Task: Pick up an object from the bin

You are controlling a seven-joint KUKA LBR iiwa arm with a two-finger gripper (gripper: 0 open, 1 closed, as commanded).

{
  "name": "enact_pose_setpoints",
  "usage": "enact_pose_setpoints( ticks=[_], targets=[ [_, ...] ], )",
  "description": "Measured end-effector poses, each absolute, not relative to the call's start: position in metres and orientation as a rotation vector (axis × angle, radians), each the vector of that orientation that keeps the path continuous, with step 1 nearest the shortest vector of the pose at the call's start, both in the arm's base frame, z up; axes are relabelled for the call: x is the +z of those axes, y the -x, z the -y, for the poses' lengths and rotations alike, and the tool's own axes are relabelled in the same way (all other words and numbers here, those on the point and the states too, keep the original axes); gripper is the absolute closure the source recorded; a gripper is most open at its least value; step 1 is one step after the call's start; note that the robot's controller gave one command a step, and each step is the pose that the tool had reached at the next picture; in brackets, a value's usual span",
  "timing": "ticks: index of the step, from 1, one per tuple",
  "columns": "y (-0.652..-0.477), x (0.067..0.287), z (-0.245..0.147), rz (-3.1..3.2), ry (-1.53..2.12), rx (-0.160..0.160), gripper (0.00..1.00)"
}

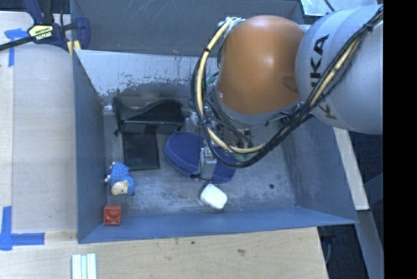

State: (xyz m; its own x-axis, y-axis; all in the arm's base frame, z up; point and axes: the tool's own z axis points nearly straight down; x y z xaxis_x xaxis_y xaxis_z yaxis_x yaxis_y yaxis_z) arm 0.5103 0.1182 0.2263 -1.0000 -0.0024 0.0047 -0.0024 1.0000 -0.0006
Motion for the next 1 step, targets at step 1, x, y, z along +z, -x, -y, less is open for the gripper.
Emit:
enact_pose_setpoints(
  ticks=[1],
  targets=[
    [-0.5200, 0.1347, -0.1227, 3.115, 0.374, 0.002, 0.00]
  ],
)
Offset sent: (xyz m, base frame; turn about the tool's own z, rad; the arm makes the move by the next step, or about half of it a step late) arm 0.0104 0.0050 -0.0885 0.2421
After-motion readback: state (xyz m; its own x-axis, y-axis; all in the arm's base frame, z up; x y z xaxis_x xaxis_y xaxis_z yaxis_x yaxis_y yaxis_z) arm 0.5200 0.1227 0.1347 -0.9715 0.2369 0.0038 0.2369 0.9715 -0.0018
